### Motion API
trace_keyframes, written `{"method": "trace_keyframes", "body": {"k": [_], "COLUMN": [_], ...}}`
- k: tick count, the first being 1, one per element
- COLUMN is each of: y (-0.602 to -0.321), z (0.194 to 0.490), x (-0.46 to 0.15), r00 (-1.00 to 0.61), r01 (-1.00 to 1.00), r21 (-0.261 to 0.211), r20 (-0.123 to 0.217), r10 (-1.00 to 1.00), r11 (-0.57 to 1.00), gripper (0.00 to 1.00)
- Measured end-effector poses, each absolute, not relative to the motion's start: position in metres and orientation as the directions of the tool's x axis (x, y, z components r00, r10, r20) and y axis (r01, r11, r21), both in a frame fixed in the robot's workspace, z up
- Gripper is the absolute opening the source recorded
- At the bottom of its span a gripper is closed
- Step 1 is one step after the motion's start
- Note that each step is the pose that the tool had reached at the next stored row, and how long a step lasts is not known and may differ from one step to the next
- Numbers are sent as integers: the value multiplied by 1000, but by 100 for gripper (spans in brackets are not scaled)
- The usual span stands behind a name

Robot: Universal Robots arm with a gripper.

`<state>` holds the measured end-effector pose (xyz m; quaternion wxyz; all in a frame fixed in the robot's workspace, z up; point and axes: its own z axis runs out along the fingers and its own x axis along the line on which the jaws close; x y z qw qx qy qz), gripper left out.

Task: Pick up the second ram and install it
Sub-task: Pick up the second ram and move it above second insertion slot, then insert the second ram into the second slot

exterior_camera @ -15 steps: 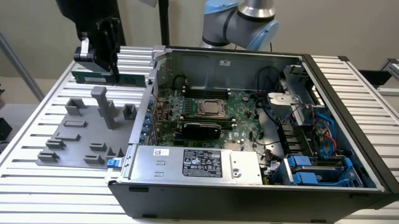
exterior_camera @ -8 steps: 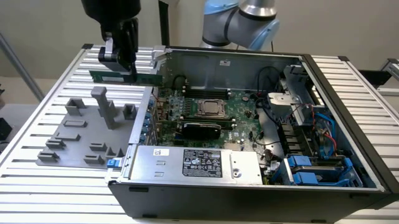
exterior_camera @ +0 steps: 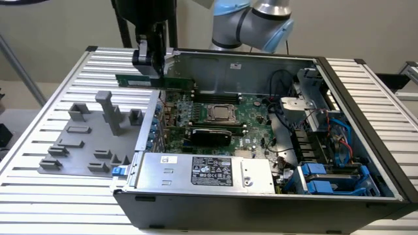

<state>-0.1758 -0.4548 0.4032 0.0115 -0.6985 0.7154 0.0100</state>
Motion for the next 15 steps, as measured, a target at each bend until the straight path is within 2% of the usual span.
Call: {"method": "trace_keyframes", "body": {"k": [15], "y": [-437], "z": [382], "x": [-102], "r00": [-24], "r01": [-1000], "r21": [-2], "r20": [-33], "r10": [-999], "r11": [24], "gripper": [0]}}
